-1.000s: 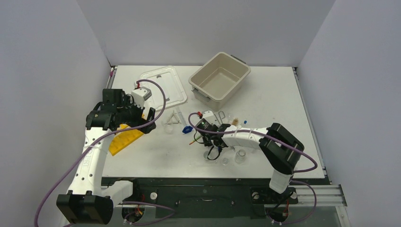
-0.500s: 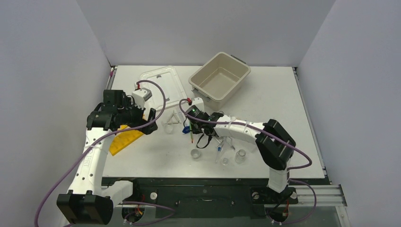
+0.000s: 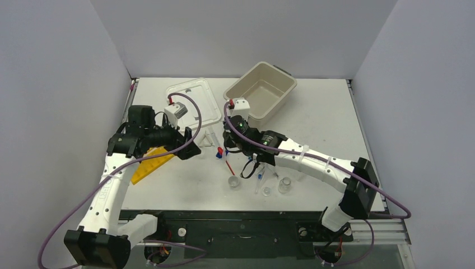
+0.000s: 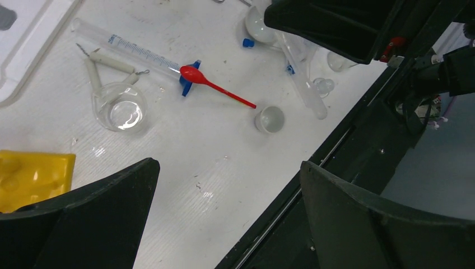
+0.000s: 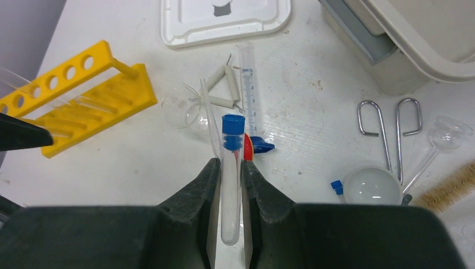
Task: Organize the chemistry lab equipment
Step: Pick up the chemistry item at the center of the board, then place the chemistry item at the center of the board.
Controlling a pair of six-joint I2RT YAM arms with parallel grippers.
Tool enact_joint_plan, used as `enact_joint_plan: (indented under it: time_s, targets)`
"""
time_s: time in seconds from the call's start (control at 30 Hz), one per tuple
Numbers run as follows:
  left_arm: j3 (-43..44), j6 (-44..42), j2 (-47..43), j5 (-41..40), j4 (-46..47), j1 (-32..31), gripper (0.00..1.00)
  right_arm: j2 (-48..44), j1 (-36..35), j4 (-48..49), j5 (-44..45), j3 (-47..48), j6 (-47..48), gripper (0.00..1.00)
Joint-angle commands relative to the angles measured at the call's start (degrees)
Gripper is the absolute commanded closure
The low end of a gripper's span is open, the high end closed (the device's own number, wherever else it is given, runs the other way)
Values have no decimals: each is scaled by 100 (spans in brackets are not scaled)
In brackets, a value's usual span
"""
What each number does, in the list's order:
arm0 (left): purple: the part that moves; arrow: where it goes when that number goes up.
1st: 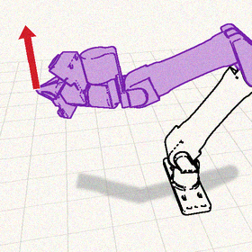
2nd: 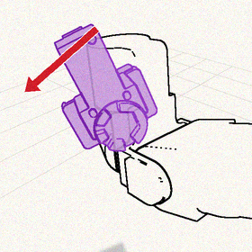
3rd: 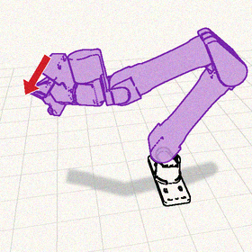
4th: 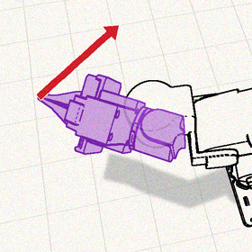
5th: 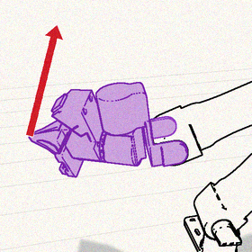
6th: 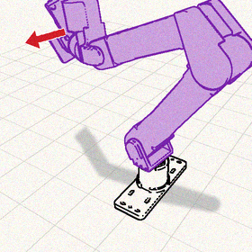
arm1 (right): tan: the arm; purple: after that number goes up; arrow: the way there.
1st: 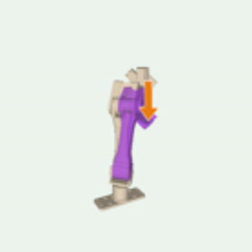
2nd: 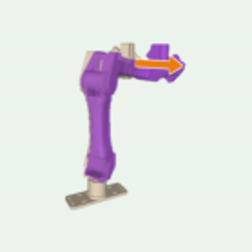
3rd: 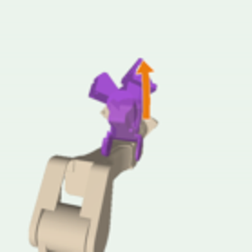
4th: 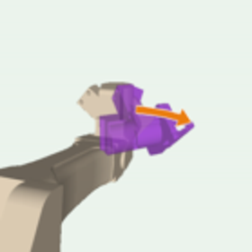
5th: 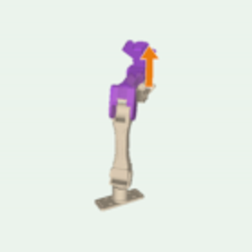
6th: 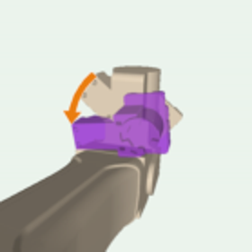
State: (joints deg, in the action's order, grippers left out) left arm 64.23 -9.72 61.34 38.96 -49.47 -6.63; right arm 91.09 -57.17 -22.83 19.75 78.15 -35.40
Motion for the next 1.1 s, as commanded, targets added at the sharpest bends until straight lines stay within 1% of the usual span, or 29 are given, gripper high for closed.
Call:
enact_joint_plan:
  time_s: [0.0,0.17,0.27,0.33,0.43,0.63,0.73,0.93,1.0,1.03,1.07]
  targets:
    - [32,265,-110,434,524,-239,3,-78,-74,60,474,205,-172,100]
    - [-206,344,-97,529,710,-466,3,-147,-71,464,226,-116,-307,100]
    - [-484,425,-98,534,968,-623,3,-21,-56,468,325,-107,-347,100]
    - [-515,381,21,372,1033,-721,3,131,-6,422,404,-141,-354,100]
    - [-396,162,165,251,859,-752,3,384,101,379,555,-464,-429,100]
    - [-480,-83,21,-76,842,-752,4,906,374,615,399,-1288,-622,100]
    - [-505,-276,-79,-265,730,-752,3,1221,459,709,266,-1401,-626,100]
    - [-474,-452,-197,-416,583,-752,3,1467,493,757,61,-1276,-633,100]
    - [-459,-468,-188,-431,564,-752,3,1529,514,743,-46,-1204,-639,95]
    - [-457,-476,-178,-444,559,-752,3,1554,536,731,-130,-1183,-642,88]
    - [-455,-477,-168,-452,552,-752,3,1590,547,729,-169,-1143,-648,85]
